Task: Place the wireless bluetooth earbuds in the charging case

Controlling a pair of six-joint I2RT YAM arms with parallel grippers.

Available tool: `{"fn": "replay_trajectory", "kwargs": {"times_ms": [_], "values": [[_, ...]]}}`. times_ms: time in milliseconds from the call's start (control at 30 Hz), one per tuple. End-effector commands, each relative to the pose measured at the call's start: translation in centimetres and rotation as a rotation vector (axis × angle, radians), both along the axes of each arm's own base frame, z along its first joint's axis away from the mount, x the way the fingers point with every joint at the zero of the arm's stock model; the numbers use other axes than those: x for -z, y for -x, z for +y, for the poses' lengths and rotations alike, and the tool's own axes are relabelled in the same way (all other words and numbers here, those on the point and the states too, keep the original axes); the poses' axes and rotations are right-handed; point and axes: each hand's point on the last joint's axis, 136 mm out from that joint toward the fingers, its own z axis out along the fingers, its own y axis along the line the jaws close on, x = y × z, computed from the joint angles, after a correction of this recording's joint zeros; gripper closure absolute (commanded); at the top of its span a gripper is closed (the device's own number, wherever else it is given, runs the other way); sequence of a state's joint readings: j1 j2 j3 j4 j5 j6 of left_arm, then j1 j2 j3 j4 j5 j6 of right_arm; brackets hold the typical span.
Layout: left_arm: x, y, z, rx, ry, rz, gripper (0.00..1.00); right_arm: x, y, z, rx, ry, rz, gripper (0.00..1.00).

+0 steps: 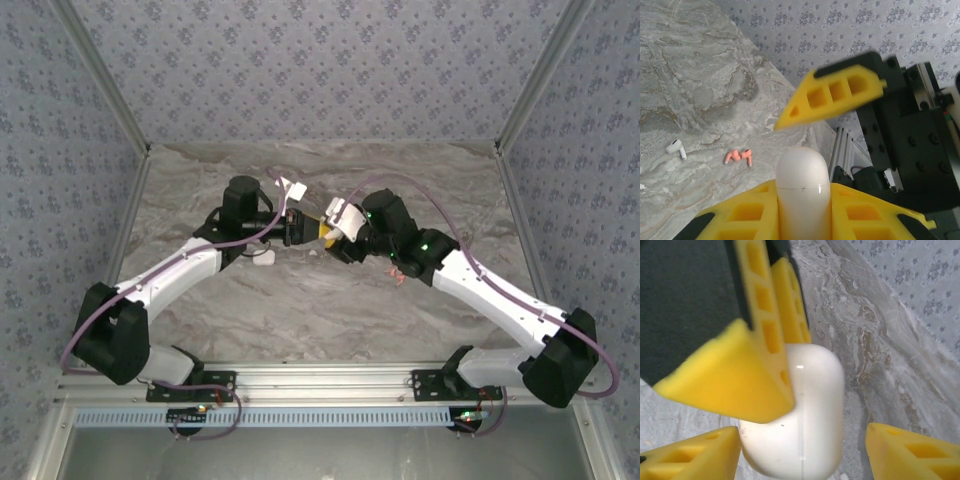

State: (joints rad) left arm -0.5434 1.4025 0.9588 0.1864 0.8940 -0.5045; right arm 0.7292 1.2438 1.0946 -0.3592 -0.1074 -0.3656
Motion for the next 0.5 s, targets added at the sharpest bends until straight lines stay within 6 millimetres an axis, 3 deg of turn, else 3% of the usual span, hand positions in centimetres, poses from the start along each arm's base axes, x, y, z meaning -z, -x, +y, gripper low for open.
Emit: {"fn": "replay_trajectory", "kwargs": {"times_ms": [0, 133, 300, 467], "values": [[-3.0, 0.5, 0.1, 0.008, 0.041, -0.124, 0.83, -2.1, 1.5, -0.5, -0.049, -0.131, 0.113, 0.2], [-4.4, 0.5, 0.7, -0.047, 0.061, -0.25, 0.85, -3.5, 2.3, -1.7, -0.1, -0.329, 0.253, 0.1], [-6.1, 1.3, 1.1, -0.087, 0.079, -0.448, 0.88, -5.6, 1.8, -3.3, -0.101, -0.529, 0.319, 0.12], [-7.6, 2.5, 1.1, -0.114, 0.091, -0.598, 0.94, -8.0, 1.3, -3.3, -0.106, -0.606, 0.267, 0.17]]}}
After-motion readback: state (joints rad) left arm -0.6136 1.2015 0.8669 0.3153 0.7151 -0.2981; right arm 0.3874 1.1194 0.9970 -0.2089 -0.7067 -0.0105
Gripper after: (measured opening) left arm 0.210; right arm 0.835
